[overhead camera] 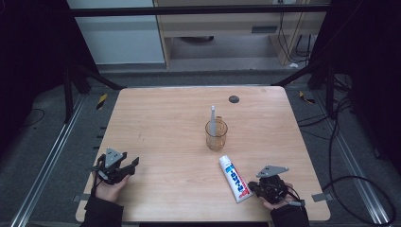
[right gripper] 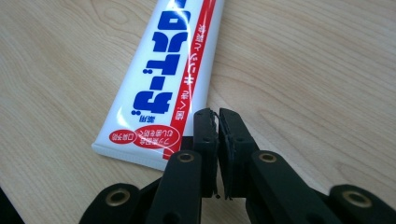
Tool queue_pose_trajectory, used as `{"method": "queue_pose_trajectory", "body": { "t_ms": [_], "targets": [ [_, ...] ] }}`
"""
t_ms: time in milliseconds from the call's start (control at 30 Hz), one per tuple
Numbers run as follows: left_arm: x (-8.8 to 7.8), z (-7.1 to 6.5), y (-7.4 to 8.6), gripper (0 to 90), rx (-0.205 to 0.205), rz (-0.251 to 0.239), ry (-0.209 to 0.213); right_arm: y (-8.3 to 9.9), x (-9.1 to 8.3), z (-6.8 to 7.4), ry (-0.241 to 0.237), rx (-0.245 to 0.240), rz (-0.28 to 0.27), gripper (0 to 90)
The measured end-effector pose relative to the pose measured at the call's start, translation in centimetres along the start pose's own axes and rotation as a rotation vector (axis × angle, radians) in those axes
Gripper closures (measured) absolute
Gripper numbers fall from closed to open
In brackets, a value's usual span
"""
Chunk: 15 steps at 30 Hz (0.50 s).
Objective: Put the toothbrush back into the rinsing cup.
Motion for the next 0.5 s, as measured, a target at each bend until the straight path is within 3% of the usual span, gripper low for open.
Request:
{"method": "queue_pose_trajectory", "body": {
  "t_ms": [200, 500],
  "targets": [
    [0.1, 0.0, 0.1, 43.3, 0.002, 0.004, -0.002, -0.4, 0.6, 1.6, -0.054, -0.039, -0.003, 87.0],
    [0.1, 0.0, 0.2, 43.0, 0.008, 0.012, -0.001, -1.1, 1.2, 3.4, -0.104, -0.053, -0.024, 87.6]
  ]
}}
Point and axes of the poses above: each handheld gripper's, and its own axes: x roughly forward along the jaws, y roughly out of its underside, z roughly to its left, the point moved 10 cm from there along x, roughly forward along the jaws, and after that the axes turned 1 degree about x, right-handed, at the moved point
